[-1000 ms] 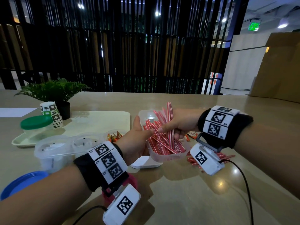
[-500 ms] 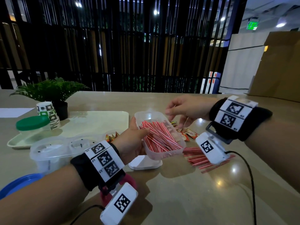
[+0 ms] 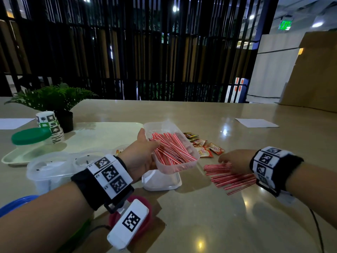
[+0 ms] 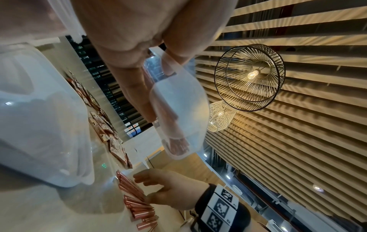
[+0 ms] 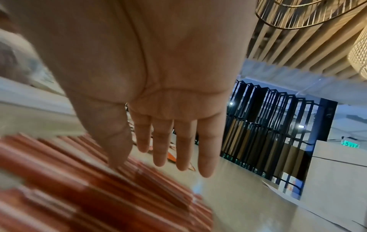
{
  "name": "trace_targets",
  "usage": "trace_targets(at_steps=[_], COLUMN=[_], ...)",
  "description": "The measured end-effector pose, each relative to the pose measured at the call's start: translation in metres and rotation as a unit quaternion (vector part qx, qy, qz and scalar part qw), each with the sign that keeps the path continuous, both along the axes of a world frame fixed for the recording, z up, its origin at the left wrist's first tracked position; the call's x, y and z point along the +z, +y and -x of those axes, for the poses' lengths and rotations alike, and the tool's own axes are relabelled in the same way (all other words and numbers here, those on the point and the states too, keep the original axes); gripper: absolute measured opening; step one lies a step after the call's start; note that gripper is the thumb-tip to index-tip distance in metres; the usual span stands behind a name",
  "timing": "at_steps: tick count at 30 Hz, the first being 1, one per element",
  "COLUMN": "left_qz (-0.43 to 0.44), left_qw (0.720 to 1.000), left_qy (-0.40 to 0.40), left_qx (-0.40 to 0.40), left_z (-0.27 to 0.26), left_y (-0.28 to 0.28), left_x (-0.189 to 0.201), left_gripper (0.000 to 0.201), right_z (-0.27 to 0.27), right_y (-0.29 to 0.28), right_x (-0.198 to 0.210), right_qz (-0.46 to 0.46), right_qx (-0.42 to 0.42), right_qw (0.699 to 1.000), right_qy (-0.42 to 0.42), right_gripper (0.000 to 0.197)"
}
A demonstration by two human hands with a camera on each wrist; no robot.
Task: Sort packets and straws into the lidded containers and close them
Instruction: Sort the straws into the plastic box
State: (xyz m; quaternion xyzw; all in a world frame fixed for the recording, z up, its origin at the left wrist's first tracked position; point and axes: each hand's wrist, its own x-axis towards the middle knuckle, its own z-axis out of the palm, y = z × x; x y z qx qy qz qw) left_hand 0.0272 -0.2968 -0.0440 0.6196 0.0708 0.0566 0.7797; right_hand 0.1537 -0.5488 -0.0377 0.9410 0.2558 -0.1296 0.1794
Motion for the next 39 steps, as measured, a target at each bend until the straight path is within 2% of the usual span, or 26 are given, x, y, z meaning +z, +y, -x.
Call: trace_targets(at_steps=[6, 11, 20, 29, 35, 39], left_qz=[0.007, 0.002, -0.004, -0.007, -0.013, -0.011], left_qw=[1.000, 1.000, 1.000, 1.000, 1.000, 1.000], left_qy=[0.010, 0.017, 0.013, 0.017, 0.019, 0.015], left_qx=[-0.003, 0.000, 0.010, 0.017, 0.018, 0.019], left_z=[-0.004, -0.006, -0.008, -0.010, -0.010, -0.010], left_y=[0.002, 0.004, 0.006, 0.007, 0.007, 0.007], left_x=[-0.003, -0.005, -0.005, -0.005, -0.005, -0.006], left_gripper=[0.047, 0.047, 0.046, 0.051, 0.051, 0.051], right_z=[-0.011, -0.014, -0.022, -0.033, -0.037, -0.039], right_y=[0.009, 0.016, 0.020, 0.022, 0.021, 0.020], right_x=[-0.009, -0.016, -0.024, -0.032, -0.035, -0.036], right_qz=[0.024, 0.020, 0.025, -0.001, -0.021, -0.049], right_qx=[0.032, 0.021, 0.035, 0.041, 0.036, 0.016], right_qw=[0.999, 0.999, 0.998, 0.998, 0.998, 0.998], right_qy=[-0.020, -0.031, -0.053, -0.050, -0.046, -0.033], right_gripper=[0.041, 0.036, 0.061, 0.052, 0.054, 0.045])
